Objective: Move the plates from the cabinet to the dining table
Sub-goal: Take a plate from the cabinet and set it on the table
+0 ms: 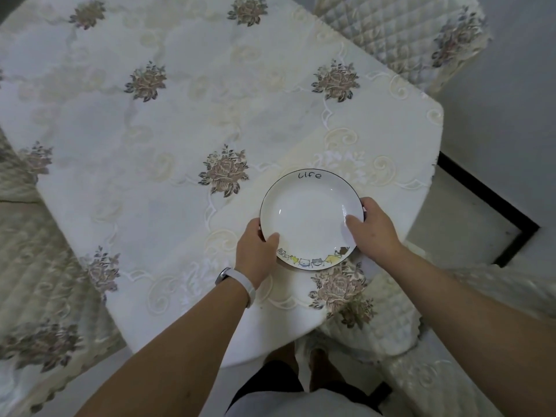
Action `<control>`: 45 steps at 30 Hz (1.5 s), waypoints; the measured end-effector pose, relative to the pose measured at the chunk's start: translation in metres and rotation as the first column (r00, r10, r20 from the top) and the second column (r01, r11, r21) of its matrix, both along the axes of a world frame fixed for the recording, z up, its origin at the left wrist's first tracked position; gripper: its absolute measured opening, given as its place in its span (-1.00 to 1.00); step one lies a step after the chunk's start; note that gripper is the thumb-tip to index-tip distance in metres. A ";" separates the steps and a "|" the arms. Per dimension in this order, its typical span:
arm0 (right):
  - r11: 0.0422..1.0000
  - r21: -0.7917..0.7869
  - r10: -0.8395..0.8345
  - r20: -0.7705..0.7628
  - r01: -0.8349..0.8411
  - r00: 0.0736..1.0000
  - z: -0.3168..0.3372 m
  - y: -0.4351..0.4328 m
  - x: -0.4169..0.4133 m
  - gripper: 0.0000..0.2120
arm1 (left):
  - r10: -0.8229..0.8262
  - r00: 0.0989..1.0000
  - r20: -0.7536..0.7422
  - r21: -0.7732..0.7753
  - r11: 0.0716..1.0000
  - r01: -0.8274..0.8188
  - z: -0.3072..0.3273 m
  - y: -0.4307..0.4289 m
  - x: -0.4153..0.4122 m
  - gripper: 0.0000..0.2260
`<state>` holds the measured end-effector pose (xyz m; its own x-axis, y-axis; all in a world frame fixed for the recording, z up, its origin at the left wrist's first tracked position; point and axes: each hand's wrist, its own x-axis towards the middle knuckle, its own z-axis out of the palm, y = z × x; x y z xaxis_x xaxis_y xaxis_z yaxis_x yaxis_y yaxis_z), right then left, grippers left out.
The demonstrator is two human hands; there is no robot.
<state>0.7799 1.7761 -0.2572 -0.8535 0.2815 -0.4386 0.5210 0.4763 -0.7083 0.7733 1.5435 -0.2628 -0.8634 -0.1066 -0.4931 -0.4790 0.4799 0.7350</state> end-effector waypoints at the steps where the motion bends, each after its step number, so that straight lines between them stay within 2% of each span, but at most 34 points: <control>1: 1.000 0.010 -0.001 0.011 0.001 1.000 0.000 0.000 -0.001 -0.78 | -0.003 1.000 -0.003 -0.005 1.000 0.003 -0.001 0.000 0.000 -0.83; 10: 0.988 0.129 0.078 0.098 -0.090 0.992 0.002 -0.001 -0.007 -0.83 | -0.014 1.000 0.001 0.007 1.000 0.014 0.001 0.000 0.001 -0.84; 15: 0.986 0.139 0.079 0.123 -0.096 0.989 0.014 0.004 -0.002 -0.69 | 0.008 1.000 -0.027 0.025 1.000 -0.008 0.014 0.002 0.005 -0.78; 19: 0.986 0.153 0.067 0.043 -0.073 0.997 0.033 0.009 0.005 -0.57 | -0.040 0.998 -0.044 -0.068 0.997 0.037 0.032 -0.005 0.011 -0.66; 22: 0.961 0.212 0.195 -0.060 -0.179 0.979 0.053 0.008 0.011 -0.59 | -0.143 0.986 -0.087 -0.181 0.975 0.126 0.046 -0.016 0.019 -0.54; 25: 0.901 0.301 0.365 -0.142 -0.311 0.920 0.075 0.001 0.016 -0.61 | -0.314 0.930 -0.191 -0.328 0.913 0.241 0.064 -0.027 0.027 -0.53; 28: 0.742 0.495 0.593 -0.171 -0.452 0.787 0.093 -0.010 0.018 -0.59 | -0.459 0.848 -0.266 -0.489 0.822 0.292 0.087 -0.036 0.039 -0.51; 31: 0.600 0.627 0.725 -0.163 -0.497 0.669 0.108 -0.024 0.019 -0.61 | -0.514 0.818 -0.257 -0.594 0.752 0.286 0.105 -0.044 0.056 -0.48; 36: 0.494 0.670 0.823 -0.154 -0.554 0.547 0.122 -0.053 0.025 -0.50 | -0.510 0.800 -0.316 -0.693 0.700 0.173 0.126 -0.064 0.094 -0.54; 42: 0.425 0.666 0.885 -0.163 -0.614 0.436 0.137 -0.102 0.039 -0.51 | -0.432 0.830 -0.353 -0.716 0.695 0.057 0.153 -0.103 0.137 -0.58; 45: 0.352 0.678 0.926 -0.155 -0.645 0.343 0.146 -0.131 0.045 -0.52 | -0.394 0.841 -0.371 -0.724 0.690 0.004 0.164 -0.125 0.155 -0.60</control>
<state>0.8249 1.6455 -0.1115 -0.7739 -0.6333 0.0076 -0.6119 0.7446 -0.2669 0.9285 1.4183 -0.0992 -0.9933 -0.0323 0.1107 -0.0028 0.9663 0.2574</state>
